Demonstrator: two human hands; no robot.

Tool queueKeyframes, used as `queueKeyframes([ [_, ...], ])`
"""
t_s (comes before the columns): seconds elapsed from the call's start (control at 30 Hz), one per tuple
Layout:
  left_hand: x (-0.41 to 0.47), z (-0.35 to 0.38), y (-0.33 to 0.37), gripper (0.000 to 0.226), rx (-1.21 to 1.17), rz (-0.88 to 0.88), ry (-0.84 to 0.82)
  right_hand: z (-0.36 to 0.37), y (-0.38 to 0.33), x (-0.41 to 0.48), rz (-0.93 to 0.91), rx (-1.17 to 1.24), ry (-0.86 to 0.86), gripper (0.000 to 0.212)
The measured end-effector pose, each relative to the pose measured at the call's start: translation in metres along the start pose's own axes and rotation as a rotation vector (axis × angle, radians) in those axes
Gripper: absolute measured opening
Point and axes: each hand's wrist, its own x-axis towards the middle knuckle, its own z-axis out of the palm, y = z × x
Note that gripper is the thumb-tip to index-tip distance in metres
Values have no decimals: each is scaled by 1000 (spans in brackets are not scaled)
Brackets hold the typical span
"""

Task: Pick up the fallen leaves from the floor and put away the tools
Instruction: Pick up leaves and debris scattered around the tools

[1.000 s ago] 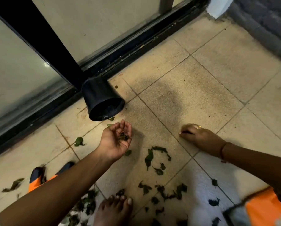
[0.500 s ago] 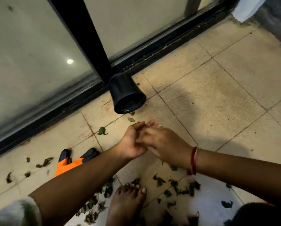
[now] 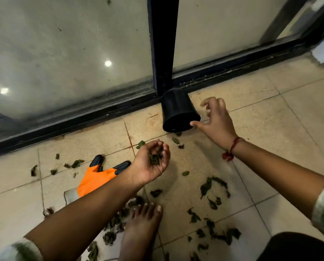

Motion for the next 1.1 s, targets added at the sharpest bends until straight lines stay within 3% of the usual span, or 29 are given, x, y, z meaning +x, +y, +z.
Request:
queueKeyframes([
  [0.1,11,8,8,42,-57,-52,-167,14,17,28,71,-53,-94,75],
  [0.23,19,6,17,48,80,-52,-160,34,19,42,15,-31,-118,50],
  [0.4,20,-2,25,47,83,-48,-142,11,29,57,-26,-5,80,28],
  [0.63,22,-3,27,38,103,-16,-128,-47,96,92,517,218,169,26],
  [0.8,25,-1,30,41,118,-9,-100,-55,120,91,702,361,253,12],
  [0.87,25,-2,32,38,124,-10,-86,-58,113,80,578,87,414,35],
  [0.93,25,-3,35,35,125,-4,-78,-56,84,63,181,-121,559,39],
  [0.97,25,-3,37,34,124,-1,-74,-49,66,54,-9,-125,498,36],
  [1.03,24,-3,41,32,126,15,-57,-20,41,39,-261,-130,152,34],
  [1.1,23,-3,43,29,125,38,-50,15,36,38,-265,-243,-201,50],
])
